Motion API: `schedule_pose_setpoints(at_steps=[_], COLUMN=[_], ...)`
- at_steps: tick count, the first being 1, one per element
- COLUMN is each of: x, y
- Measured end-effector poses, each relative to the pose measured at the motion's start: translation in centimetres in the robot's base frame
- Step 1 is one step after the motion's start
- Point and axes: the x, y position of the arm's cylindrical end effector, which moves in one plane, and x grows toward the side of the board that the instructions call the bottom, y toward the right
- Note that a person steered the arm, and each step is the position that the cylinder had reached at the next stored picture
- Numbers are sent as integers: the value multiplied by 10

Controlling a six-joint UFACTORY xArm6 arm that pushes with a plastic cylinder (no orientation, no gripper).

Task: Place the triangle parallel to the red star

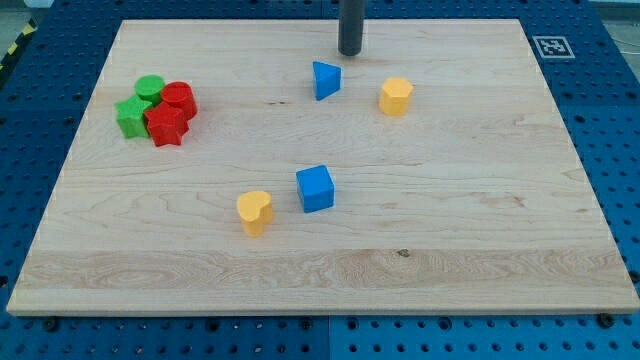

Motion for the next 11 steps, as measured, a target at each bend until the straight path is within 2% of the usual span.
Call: schedule_pose_setpoints(at_steps=[4, 6, 9, 11], x=[113, 161, 170, 138], y=[-66, -70, -65, -61])
